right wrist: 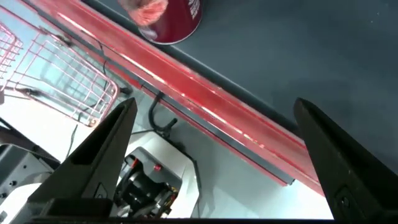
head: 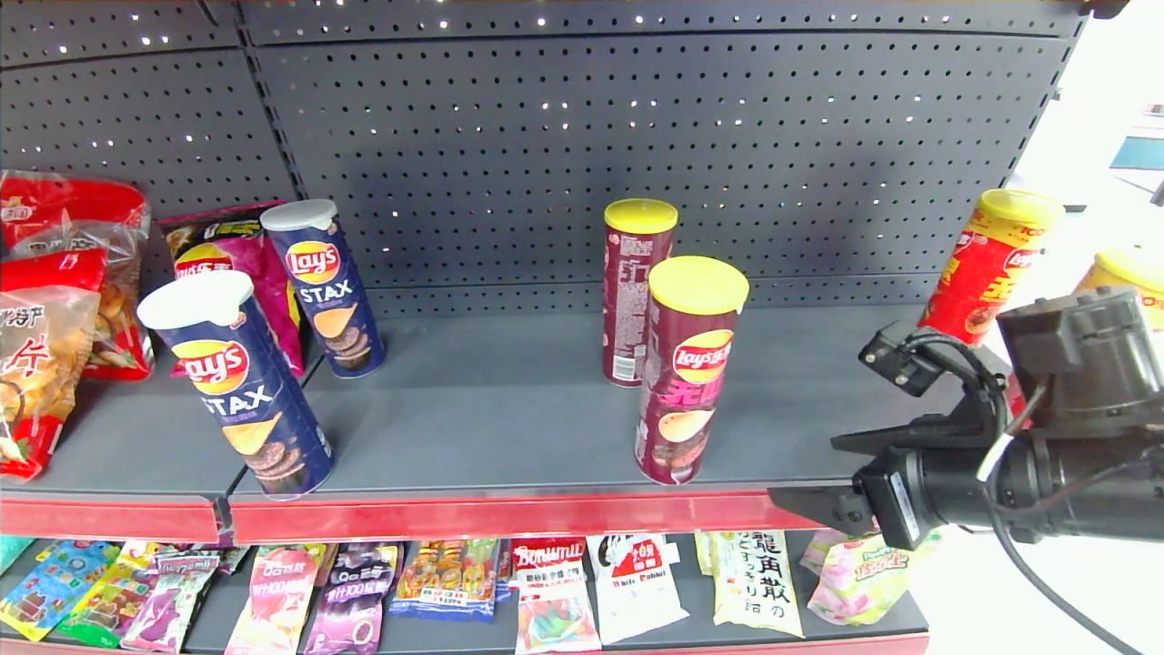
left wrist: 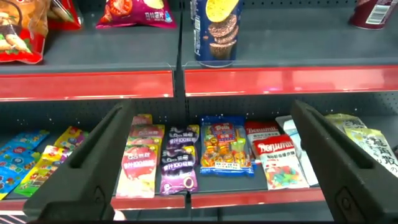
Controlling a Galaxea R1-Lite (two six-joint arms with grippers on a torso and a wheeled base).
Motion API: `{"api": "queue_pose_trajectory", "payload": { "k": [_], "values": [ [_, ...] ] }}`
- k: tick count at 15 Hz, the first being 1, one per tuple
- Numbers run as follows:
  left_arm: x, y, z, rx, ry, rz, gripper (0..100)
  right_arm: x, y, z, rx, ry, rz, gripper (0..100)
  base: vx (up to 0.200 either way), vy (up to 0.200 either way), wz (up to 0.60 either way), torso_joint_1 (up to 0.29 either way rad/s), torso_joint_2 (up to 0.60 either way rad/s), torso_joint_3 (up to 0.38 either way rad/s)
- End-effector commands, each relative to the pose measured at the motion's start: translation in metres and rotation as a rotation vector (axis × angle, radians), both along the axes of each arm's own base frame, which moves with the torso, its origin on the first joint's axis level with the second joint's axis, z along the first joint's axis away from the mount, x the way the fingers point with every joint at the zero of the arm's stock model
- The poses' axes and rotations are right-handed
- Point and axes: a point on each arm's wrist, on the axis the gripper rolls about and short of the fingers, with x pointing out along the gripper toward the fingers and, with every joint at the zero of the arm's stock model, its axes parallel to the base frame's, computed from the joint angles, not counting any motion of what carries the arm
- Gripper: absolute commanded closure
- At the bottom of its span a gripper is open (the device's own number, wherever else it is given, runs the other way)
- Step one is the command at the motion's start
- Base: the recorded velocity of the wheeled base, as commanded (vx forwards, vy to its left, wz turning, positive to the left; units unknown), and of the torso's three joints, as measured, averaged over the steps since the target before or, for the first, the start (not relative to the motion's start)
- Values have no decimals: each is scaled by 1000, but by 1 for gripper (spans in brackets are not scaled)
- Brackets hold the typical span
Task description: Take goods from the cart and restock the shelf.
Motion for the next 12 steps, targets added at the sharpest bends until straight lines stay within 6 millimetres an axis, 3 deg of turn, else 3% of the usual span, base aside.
{"api": "queue_pose_trajectory", "payload": {
  "k": [1, 6, 12],
  "values": [
    [0, 0, 0, 0, 1, 0, 0, 13, 7, -8, -29, 26, -9, 0, 0, 0, 0, 0, 0, 0],
    [0, 0, 0, 0, -1, 0, 0, 36, 12, -13, -83, 19, -85, 0, 0, 0, 0, 0, 0, 0],
    [0, 0, 0, 0, 1, 0, 0, 47, 19, -19, -146, 8, -136, 0, 0, 0, 0, 0, 0, 0]
  ]
}}
